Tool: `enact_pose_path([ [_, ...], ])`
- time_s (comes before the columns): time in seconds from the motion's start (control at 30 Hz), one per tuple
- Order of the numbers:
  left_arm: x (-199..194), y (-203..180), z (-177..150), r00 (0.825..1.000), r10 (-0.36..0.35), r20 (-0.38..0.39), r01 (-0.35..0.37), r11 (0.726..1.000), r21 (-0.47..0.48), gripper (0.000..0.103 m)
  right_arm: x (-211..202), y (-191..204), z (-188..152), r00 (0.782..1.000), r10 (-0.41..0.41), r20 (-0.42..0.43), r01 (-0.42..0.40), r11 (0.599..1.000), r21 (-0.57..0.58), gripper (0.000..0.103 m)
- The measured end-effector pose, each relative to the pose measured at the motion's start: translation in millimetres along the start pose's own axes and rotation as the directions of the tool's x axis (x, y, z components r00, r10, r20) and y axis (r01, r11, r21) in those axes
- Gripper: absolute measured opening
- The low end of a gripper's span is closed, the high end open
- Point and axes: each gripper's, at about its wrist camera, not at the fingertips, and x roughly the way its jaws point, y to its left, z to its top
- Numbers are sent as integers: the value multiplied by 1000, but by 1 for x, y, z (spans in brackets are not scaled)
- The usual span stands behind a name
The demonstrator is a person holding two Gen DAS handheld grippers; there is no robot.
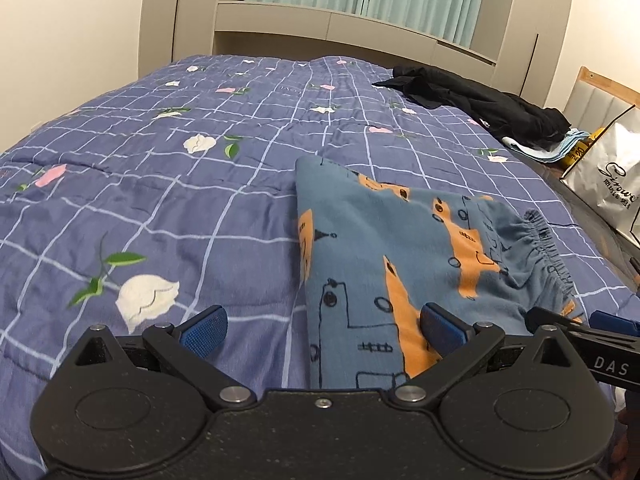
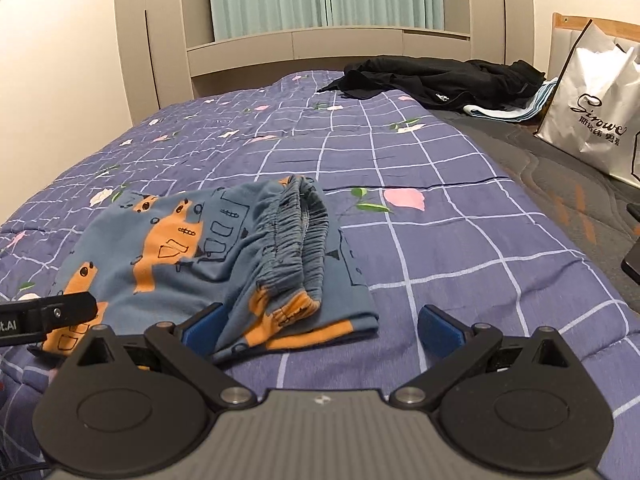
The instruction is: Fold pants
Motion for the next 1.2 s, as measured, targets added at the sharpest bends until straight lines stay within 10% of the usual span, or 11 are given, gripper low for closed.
enact_pose_path([
  [1.2,-13,-5,-5,998,21,-57,-23,999,-28,102,-2,-2,-11,999,17,49,-18,1000,19,103],
])
